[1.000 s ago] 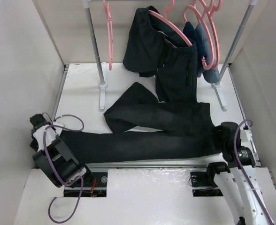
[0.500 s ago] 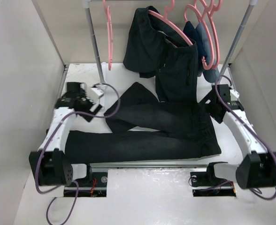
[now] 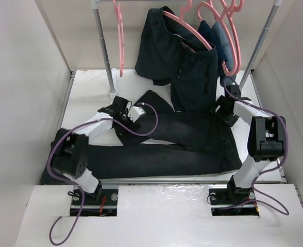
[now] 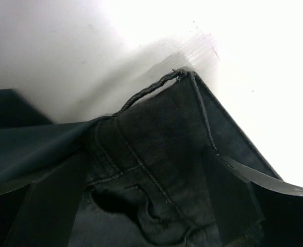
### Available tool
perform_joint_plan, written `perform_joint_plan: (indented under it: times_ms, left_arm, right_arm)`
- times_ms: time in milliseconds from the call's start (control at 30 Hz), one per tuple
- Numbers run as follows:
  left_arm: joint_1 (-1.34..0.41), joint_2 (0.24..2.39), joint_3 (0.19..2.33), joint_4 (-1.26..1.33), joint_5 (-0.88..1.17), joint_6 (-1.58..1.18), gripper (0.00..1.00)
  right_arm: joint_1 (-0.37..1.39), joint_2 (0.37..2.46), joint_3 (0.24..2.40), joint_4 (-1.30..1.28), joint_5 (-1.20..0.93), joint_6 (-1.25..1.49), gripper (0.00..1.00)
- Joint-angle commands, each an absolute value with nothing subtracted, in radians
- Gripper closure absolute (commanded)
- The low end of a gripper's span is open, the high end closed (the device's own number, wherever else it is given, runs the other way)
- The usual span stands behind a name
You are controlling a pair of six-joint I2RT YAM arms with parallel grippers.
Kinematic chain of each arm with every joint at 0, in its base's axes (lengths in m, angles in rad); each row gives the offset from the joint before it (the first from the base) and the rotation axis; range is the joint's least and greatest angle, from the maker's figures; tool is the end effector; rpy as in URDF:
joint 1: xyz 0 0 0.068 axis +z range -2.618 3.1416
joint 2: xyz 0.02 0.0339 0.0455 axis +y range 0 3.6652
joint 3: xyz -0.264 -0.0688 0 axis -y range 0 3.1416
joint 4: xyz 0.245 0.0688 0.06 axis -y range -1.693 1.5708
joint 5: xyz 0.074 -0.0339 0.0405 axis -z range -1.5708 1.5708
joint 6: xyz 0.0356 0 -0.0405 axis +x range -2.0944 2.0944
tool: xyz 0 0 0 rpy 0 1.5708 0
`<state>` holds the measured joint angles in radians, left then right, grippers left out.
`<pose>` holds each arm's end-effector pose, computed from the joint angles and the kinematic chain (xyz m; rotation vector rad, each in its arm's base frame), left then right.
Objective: Place the trousers on the hanger
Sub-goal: Flatten out the trousers at the center of the board.
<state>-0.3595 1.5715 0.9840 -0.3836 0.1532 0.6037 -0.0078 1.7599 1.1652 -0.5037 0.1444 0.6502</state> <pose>0.2967 -0.1173 0.2015 1.2237 2.2118 -0.0973 0.3558 -0.0079 0.1880 0.8995 2.4920 0.0195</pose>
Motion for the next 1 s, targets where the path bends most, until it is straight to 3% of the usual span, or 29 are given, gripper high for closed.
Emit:
perform_joint_plan:
  times_ms: [0, 33, 67, 133, 200, 267, 433, 467, 500, 533, 567, 600, 700, 900, 967]
  left_arm:
    - [-0.373, 1.67, 1.018, -0.344, 0.126, 0.584, 0.36]
    - [-0.373, 1.687, 1.019, -0.356, 0.115, 0.584, 0.48]
    - [-0.373, 1.698, 1.034, -0.367, 0.115, 0.584, 0.63]
    - [-0.373, 1.687, 1.049, -0.419, 0.103, 0.594, 1.0]
    - [-0.373, 1.639, 1.058, -0.481, 0.091, 0.615, 1.0]
    - [-0.373, 1.523, 1.058, -0.527, 0.065, 0.643, 1.0]
    - [-0.435, 1.301, 1.043, -0.875, 0.158, 0.852, 1.0]
    - [-0.461, 1.237, 1.029, -0.914, 0.173, 0.906, 0.97]
    - [-0.522, 1.206, 1.013, -0.943, 0.185, 0.919, 0.87]
    - [-0.553, 1.18, 0.982, -0.971, 0.21, 0.933, 0.69]
    - [-0.583, 1.157, 0.97, -1.012, 0.221, 0.951, 0.36]
    - [-0.632, 1.119, 0.959, -1.012, 0.221, 0.96, 0.26]
    - [-0.644, 1.094, 0.95, -0.918, 0.221, 0.911, 0.12]
    - [-0.462, 1.21, 1.034, -0.637, 0.299, 0.617, 0.11]
    - [-0.416, 1.285, 1.043, -0.586, 0.299, 0.551, 0.16]
  right_arm:
    - [-0.018, 1.796, 1.21, -0.46, 0.109, 0.637, 0.06]
    - [-0.018, 1.805, 1.21, -0.451, 0.1, 0.637, 0.14]
    - [-0.018, 1.805, 1.2, -0.451, 0.1, 0.637, 0.37]
    - [-0.028, 1.781, 1.157, -0.44, 0.109, 0.647, 0.6]
    - [-0.028, 1.723, 1.12, -0.44, 0.149, 0.657, 0.85]
    - [-0.038, 1.651, 1.066, -0.44, 0.175, 0.657, 0.98]
    - [-0.038, 1.491, 0.971, -0.459, 0.229, 0.667, 1.0]
    - [-0.038, 1.47, 0.948, -0.459, 0.229, 0.667, 1.0]
    - [-0.038, 1.43, 0.939, -0.459, 0.218, 0.667, 1.0]
    - [-0.038, 1.414, 0.939, -0.468, 0.218, 0.658, 1.0]
    - [-0.038, 1.396, 0.924, -0.468, 0.194, 0.647, 1.0]
    - [-0.038, 1.361, 0.911, -0.457, 0.193, 0.634, 1.0]
    - [0.021, 1.316, 0.911, -0.466, 0.244, 0.591, 1.0]
    - [0.095, 1.146, 0.931, -0.492, 0.394, 0.572, 1.0]
    - [0.104, 1.04, 0.89, -0.453, 0.403, 0.572, 1.0]
